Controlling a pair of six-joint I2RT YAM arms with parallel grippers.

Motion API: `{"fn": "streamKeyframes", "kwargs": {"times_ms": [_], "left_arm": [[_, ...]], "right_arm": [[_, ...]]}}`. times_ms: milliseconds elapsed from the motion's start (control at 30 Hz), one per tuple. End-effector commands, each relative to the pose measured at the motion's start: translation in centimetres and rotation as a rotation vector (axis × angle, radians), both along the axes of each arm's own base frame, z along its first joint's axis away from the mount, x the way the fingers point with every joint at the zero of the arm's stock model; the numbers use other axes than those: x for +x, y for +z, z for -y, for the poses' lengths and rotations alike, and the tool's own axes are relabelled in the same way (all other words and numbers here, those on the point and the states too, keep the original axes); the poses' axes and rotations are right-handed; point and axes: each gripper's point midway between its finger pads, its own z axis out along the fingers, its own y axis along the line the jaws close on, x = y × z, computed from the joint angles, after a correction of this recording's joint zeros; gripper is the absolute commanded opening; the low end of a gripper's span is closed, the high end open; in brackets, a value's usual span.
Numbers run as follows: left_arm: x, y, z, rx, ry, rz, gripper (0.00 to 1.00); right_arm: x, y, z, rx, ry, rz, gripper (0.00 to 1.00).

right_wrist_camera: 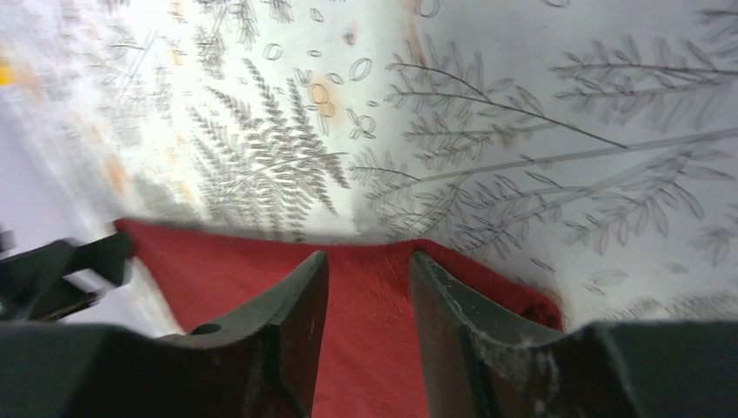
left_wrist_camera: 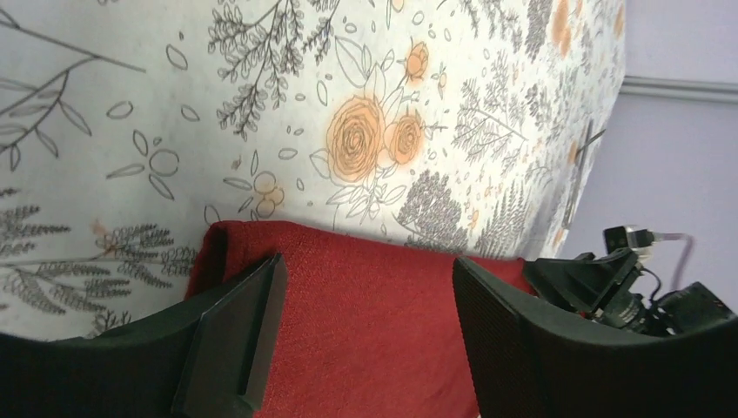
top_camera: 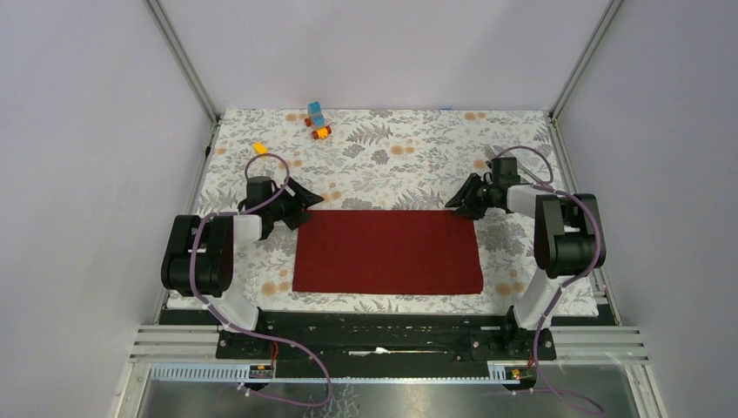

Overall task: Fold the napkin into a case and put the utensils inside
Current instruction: Smooth out the rectangle-folded napkin at the center of the board.

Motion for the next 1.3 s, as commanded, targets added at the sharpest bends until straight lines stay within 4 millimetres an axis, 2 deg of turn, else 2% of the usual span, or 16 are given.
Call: {"fn": "streamKeyframes", "kwargs": {"times_ms": [0, 67, 167, 367, 467, 533, 600, 667, 733, 767, 833, 933, 1033, 1133, 1200, 1267], "left_arm": [[2.5, 0.1, -1.9, 0.017, 0.100, 0.033, 0.76], [2.4, -0.9, -3.1, 0.050, 0.151, -0.010, 0.78], [2.6, -1.4, -4.5, 0.086, 0.185, -0.031, 0.80], [3.6, -2.5, -4.8, 0.055, 0.203, -0.064, 0.81], [4.7, -2.2, -5.1, 0.062, 0.202, -0.051, 0.81], [5.2, -1.1, -5.4, 0.090, 0.182, -0.033, 0.81], [5.5, 1.6, -5.4, 0.135, 0.159, 0.030, 0.83], [5.6, 5.1, -4.9, 0.168, 0.122, 0.122, 0.85], [5.3, 8.5, -3.7, 0.155, 0.060, 0.214, 0.90], [5.1, 9.7, -2.8, 0.129, 0.019, 0.246, 0.92], [4.5, 11.5, 0.6, 0.039, -0.099, 0.288, 0.98], [3.7, 12.6, 6.3, -0.065, -0.233, 0.336, 0.99], [3.3, 12.7, 11.6, -0.196, -0.341, 0.361, 0.99], [3.4, 11.7, 14.3, -0.303, -0.367, 0.371, 0.99], [3.8, 10.7, 14.6, -0.346, -0.340, 0.384, 0.99], [4.2, 8.8, 14.1, -0.332, -0.299, 0.373, 0.99]], "right_arm": [[0.8, -3.3, 2.3, -0.039, -0.044, -0.049, 0.48], [0.9, -4.3, 3.5, -0.061, -0.074, -0.075, 0.48], [1.1, -4.9, 3.9, -0.084, -0.074, -0.087, 0.49], [2.8, -5.0, 3.6, -0.071, -0.057, -0.072, 0.50], [4.4, -4.3, 4.1, -0.101, -0.053, -0.045, 0.59], [5.0, -3.5, 4.8, -0.151, -0.040, -0.051, 0.67], [5.0, -1.9, 6.2, -0.249, -0.035, -0.061, 0.77], [5.0, 0.9, 7.0, -0.338, -0.039, -0.019, 0.89], [5.0, 4.4, 4.5, -0.355, 0.008, 0.070, 0.99], [5.0, 5.7, 2.8, -0.332, 0.049, 0.110, 1.00], [4.7, 7.5, -2.0, -0.205, 0.162, 0.163, 1.00], [4.3, 9.4, -9.6, 0.099, 0.291, 0.239, 1.00], [3.6, 10.8, -15.0, 0.397, 0.345, 0.249, 1.00], [3.3, 10.1, -16.7, 0.531, 0.348, 0.231, 1.00], [3.3, 8.4, -16.5, 0.526, 0.340, 0.206, 1.00], [3.2, 6.2, -15.8, 0.490, 0.332, 0.175, 1.00]]}}
